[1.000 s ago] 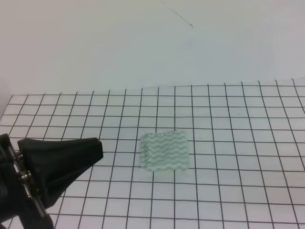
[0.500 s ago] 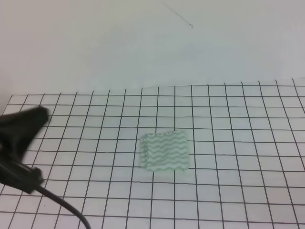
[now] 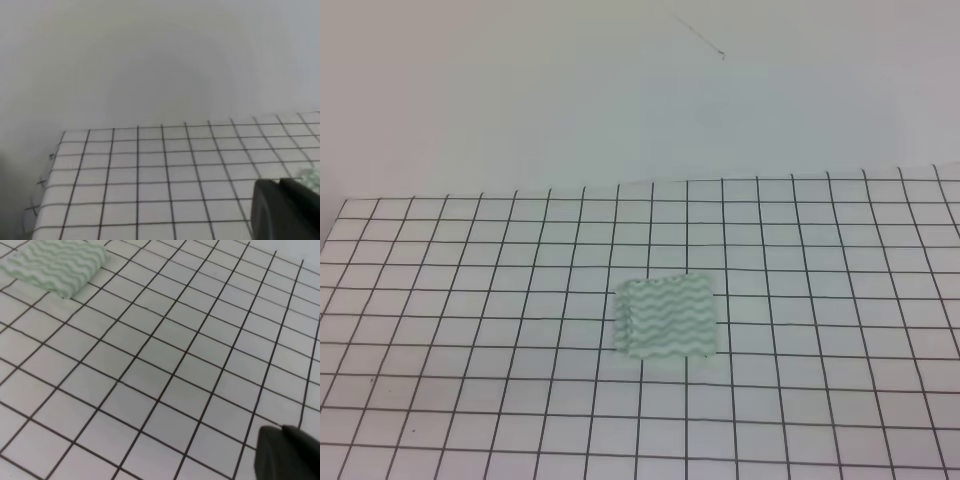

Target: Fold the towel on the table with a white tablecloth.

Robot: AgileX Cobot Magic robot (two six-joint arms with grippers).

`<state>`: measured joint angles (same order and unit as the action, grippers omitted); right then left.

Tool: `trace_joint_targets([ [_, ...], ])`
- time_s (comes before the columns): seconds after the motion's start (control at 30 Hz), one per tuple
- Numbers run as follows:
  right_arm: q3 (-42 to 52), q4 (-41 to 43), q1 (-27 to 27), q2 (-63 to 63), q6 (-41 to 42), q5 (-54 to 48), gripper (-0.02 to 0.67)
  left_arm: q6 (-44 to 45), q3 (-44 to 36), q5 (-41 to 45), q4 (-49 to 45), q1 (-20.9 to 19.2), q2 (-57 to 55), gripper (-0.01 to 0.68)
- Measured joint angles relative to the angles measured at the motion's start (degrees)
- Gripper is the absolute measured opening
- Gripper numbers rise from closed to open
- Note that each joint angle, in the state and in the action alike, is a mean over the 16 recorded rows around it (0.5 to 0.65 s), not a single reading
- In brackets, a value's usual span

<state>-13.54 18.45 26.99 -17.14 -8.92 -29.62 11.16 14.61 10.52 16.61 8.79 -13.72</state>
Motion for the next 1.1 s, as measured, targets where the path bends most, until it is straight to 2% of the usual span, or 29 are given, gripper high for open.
trace_joint_targets([
  [0.2,0.0,0.0,0.0,0.0,0.0,0.0,-0.003,-6.8,-8.8,0.9,-7.2,-2.3,9.0,0.001],
  [0.43,0.0,0.0,0.0,0.0,0.0,0.0,-0.003,-9.5,-14.9,4.0,-8.9,-2.7,14.3,0.001],
  [0.7,0.0,0.0,0.0,0.0,0.0,0.0,-0.003,-11.0,-16.5,7.0,-8.2,-2.7,15.3,0.001],
  [1.1,0.0,0.0,-1.5,0.7,0.0,0.0,-0.003,-11.2,-16.5,6.9,-8.2,-2.7,15.2,0.0],
])
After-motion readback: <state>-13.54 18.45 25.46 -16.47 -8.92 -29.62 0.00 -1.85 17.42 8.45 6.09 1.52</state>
